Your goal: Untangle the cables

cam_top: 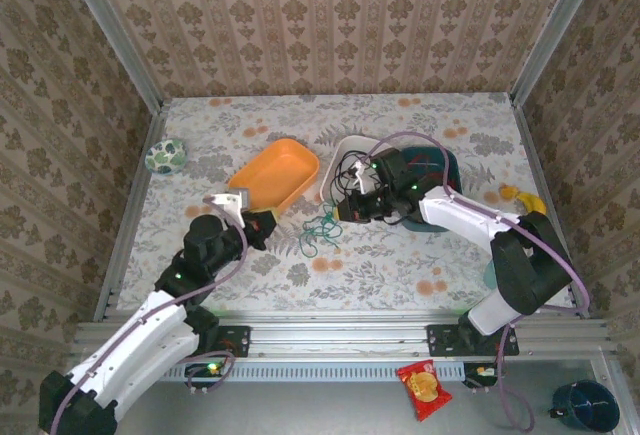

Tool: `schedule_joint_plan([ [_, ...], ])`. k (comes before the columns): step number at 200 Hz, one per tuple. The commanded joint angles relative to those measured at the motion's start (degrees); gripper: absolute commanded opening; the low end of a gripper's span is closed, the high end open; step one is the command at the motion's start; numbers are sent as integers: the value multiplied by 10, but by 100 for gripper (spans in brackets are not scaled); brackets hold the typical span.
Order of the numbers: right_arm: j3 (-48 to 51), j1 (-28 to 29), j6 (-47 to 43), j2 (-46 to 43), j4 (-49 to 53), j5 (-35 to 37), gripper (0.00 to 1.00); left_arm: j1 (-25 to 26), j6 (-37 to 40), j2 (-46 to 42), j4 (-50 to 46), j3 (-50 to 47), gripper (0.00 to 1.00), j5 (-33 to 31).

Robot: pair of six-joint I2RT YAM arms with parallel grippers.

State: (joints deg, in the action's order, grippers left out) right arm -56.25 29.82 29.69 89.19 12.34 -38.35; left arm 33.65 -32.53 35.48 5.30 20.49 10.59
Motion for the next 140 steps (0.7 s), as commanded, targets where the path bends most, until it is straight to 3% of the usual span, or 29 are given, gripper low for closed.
schedule_joint_plan([
  [1,0,1,-19,-23,4,-29,4,0,20,28,-21,21,23,46],
  [27,-5,2,-10,-20,-9,-30,4,12,25,72,-19,21,54,105],
  [44,-9,1,0,-18,-18,-30,4,29,30,96,-17,25,65,124],
  [62,-13,1,5,-17,-25,-31,4,45,32,118,-18,25,69,128],
  [87,-17,2,9,-19,-29,-31,3,63,39,140,-16,24,66,107],
  [129,-19,1,21,-25,-48,-57,3,72,32,188,38,21,44,97],
  [140,-19,1,21,-25,-46,-62,3,72,33,201,50,23,31,96],
])
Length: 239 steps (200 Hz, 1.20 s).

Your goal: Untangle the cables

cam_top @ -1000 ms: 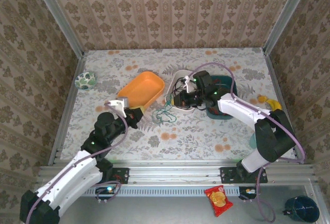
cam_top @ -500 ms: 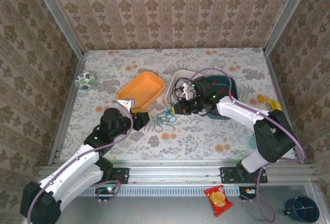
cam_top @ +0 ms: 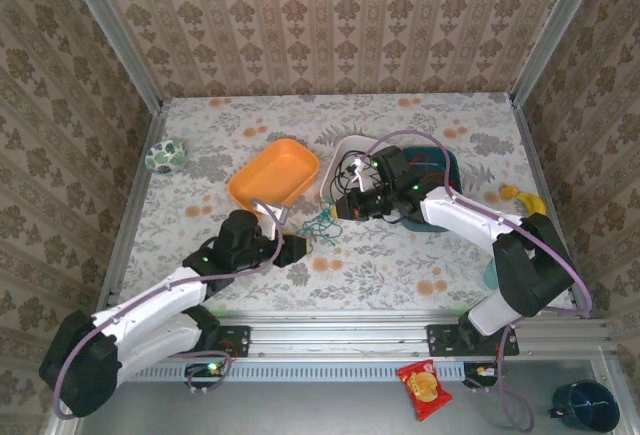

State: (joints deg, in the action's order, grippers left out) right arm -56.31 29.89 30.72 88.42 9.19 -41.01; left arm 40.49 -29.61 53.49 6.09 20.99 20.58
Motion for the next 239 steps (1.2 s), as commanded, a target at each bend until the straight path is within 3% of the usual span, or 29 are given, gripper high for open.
schedule_joint_plan([
  [1,-18,1,11,-18,-15,-36,4,3,3,22,43,19,30,-4],
  [16,-16,0,8,-19,-10,-37,4,4,4,33,46,25,10,-14],
  [30,-12,0,5,-21,-4,-34,10,4,2,30,47,29,0,-30],
  [46,-12,0,-4,-25,14,-34,32,3,-3,17,49,27,0,-47],
  [58,-13,0,-13,-30,31,-32,41,0,-9,6,46,26,0,-56],
  [91,-13,5,-48,-40,76,-34,53,-5,-14,-18,34,22,0,-61],
  [116,-25,26,-83,-29,108,-47,56,-8,-15,-28,28,21,0,-62],
  [164,-65,58,-108,18,124,-45,55,-9,-9,-31,21,32,0,-61],
  [204,-89,69,-117,51,140,-50,49,-10,-6,-31,25,33,0,-65],
  [214,-89,69,-116,53,141,-46,42,-10,-7,-32,26,33,0,-65],
  [239,-89,69,-117,52,145,-39,10,-10,-8,-37,24,31,0,-75],
])
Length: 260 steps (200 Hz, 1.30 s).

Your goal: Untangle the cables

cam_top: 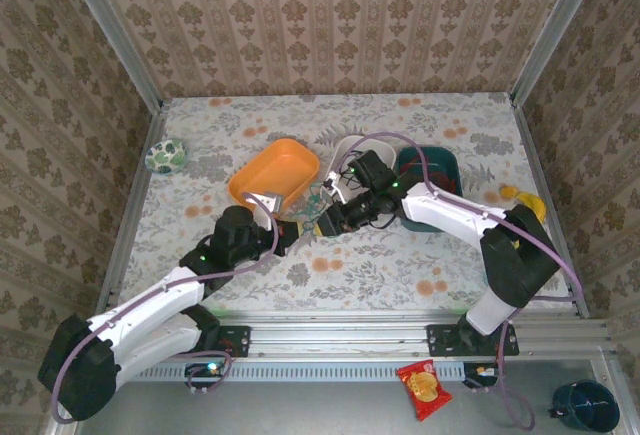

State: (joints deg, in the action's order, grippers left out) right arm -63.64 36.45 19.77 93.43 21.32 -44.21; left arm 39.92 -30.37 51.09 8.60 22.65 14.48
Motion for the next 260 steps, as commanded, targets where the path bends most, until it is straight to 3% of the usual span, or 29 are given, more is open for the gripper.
schedule_joint_plan([
  [1,-15,3,-7,1,23,-7,9,-4,0,-13,-2,14,0,-15],
  [15,-11,1,-7,-12,21,-4,0,-4,0,-17,-6,12,0,-25],
  [82,1,-101,68,-159,-50,-20,0,-3,4,-17,-56,6,0,-71],
  [151,-1,-231,107,-248,-76,56,0,-11,-32,-107,-135,-22,0,-169],
  [218,45,-352,166,-329,-77,195,0,-89,-81,-248,-217,-45,0,-188],
  [260,73,-396,203,-354,-73,240,0,-134,-92,-279,-258,-30,0,-191],
])
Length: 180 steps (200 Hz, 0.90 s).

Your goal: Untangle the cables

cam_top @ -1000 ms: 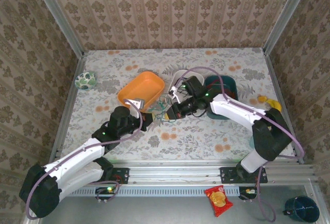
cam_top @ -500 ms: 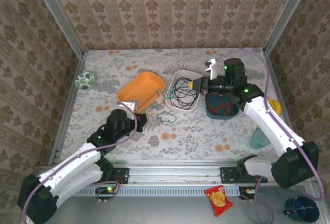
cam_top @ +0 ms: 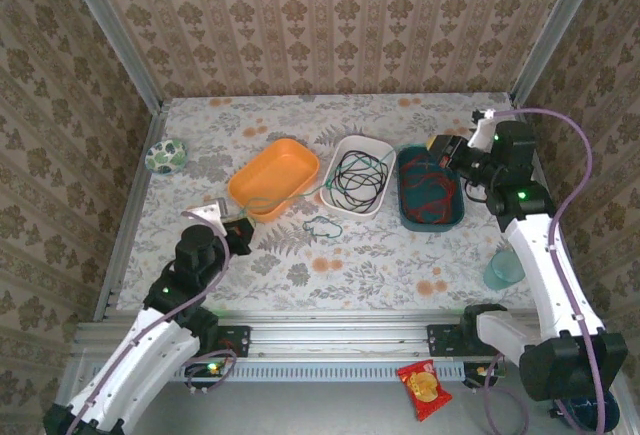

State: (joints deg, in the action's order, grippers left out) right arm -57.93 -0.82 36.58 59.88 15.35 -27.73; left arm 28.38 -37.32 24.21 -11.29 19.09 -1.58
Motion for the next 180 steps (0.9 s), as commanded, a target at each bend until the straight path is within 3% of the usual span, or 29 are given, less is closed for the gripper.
schedule_joint_plan([
  [1,16,-24,36,-18,-13,77,0,-26,-23,-10,-60,6,0,-30],
  [46,22,-77,60,-22,0,90,0,-86,-35,-39,-119,44,0,-83],
  [91,27,-78,67,-11,-36,41,0,-119,-32,-26,-45,69,0,19],
  [136,-3,-14,-5,-8,-30,5,0,-119,6,144,33,128,0,124],
  [180,-37,51,-64,-2,14,1,0,-120,114,345,-25,239,0,160],
])
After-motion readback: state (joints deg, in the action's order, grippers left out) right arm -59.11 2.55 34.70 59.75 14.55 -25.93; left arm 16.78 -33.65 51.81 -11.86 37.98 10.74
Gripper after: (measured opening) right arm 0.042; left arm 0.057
